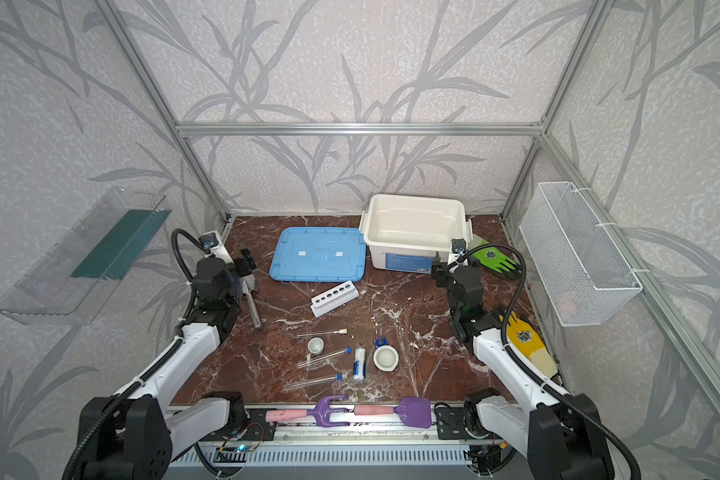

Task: Organize the chemistry lab equipment
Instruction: 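Reach the left gripper toward the cork-stoppered glass test tube while the right arm rises, then lower the left gripper and close it around the cork-stoppered glass tube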

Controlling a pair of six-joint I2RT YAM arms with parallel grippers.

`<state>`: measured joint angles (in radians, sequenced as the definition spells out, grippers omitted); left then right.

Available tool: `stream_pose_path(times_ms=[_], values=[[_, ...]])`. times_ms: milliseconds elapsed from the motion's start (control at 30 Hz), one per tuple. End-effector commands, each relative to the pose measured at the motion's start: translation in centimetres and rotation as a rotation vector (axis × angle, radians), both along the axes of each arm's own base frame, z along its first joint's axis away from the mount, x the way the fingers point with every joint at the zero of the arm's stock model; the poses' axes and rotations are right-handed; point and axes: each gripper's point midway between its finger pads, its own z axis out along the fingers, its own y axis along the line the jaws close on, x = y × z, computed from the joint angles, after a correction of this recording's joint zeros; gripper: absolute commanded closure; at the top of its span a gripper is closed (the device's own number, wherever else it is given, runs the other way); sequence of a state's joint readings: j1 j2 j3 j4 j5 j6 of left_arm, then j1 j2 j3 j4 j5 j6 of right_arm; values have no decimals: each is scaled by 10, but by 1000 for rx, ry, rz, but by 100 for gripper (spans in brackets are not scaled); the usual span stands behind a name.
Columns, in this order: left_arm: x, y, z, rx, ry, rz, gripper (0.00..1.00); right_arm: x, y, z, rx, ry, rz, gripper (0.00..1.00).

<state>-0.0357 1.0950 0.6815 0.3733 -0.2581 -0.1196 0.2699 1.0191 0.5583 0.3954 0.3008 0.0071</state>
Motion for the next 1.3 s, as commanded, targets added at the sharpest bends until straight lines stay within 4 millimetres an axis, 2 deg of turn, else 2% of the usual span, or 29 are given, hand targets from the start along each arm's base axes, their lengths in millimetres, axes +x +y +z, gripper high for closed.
stream_pose_path(times_ms=[0,67,100,133,167,233,300,333,433,600,800,967,1033,1267], values=[[-8,-44,3,38,184,-187,18,-21,19,-19,76,134,108,19],[-17,-80,5,108,290,-374,18,-28,30,-14,105,150,179,19],[-27,-101,-4,135,376,-512,15,-30,37,-12,116,163,215,19],[-43,-120,-15,169,474,-657,17,-33,43,-11,123,183,253,19],[-55,-125,-23,196,555,-719,19,-34,48,-10,130,201,281,19],[-85,-132,-43,212,708,-823,20,-38,58,-9,134,248,331,19],[-105,-142,-57,243,752,-889,22,-41,67,-8,133,272,372,19],[-112,-148,-62,267,738,-909,23,-41,70,-7,132,276,385,19],[-125,-151,-81,306,771,-902,35,-42,75,-7,137,281,402,19],[-154,-145,-117,362,968,-924,39,-41,81,-11,140,301,417,20],[-156,-140,-149,533,1013,-908,41,-38,87,-24,153,330,428,21],[-149,-156,-167,564,1033,-945,40,-38,90,-32,158,348,437,22],[-153,-164,-179,569,1072,-997,34,-38,89,-34,151,348,433,23],[-153,-172,-202,677,1136,-1042,34,-38,85,-39,136,351,412,24]])
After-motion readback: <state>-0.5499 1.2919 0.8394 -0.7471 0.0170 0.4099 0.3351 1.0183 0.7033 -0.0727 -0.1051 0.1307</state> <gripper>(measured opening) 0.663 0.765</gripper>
